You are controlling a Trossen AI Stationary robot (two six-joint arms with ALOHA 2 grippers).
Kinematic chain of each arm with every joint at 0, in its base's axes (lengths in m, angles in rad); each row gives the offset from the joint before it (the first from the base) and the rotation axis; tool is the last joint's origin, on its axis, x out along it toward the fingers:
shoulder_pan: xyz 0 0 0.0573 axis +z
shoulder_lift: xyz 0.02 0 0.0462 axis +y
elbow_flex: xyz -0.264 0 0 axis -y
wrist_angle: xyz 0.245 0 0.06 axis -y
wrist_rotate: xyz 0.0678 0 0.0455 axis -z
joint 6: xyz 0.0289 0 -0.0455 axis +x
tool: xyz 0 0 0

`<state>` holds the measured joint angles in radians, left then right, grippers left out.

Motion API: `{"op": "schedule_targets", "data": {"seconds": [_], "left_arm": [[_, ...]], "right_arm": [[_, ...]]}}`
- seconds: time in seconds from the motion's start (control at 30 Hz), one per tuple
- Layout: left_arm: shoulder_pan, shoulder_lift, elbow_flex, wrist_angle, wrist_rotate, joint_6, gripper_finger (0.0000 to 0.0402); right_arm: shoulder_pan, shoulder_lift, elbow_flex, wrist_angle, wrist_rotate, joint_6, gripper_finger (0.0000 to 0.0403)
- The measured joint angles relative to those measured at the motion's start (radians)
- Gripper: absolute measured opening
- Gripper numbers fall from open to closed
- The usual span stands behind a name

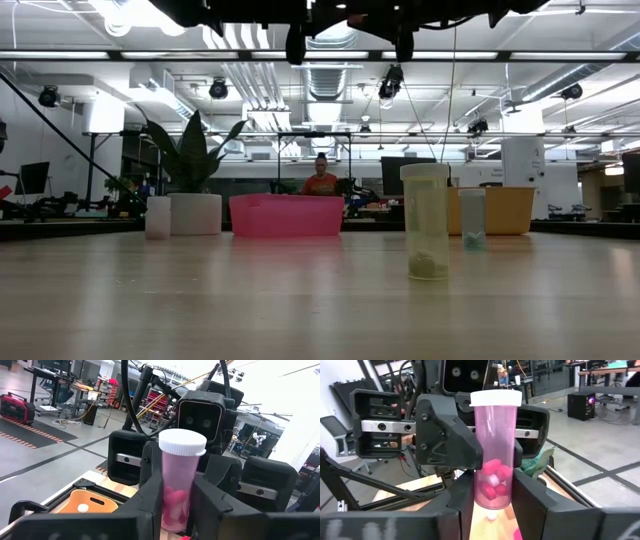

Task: Pick and place medicine bottles into bin by pill shape (circle, oval)
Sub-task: Put the pink capsule bottle into the yellow bin

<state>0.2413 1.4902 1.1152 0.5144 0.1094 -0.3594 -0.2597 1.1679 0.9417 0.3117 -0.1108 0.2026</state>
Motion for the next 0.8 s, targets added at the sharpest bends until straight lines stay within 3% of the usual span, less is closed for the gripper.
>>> {"op": "schedule_targets", "data": {"seconds": [0.3,0.6,0.8], "left_arm": [[0.000,-0.012,-0.003,-0.064,0.004,0.022,0.0054],[-0.002,-0.079,-0.013,-0.542,-0.023,0.104,0.0053],[-0.031,-0.052,-0.016,-0.531,-0.024,0.125,0.0053]], "right_arm": [[0.000,-0.028,0.000,-0.083,0.011,0.031,0.0179],[-0.001,-0.096,0.172,-0.607,0.070,-0.032,0.0194],[0.000,-0.025,0.296,-0.729,0.046,-0.057,0.0195]]}}
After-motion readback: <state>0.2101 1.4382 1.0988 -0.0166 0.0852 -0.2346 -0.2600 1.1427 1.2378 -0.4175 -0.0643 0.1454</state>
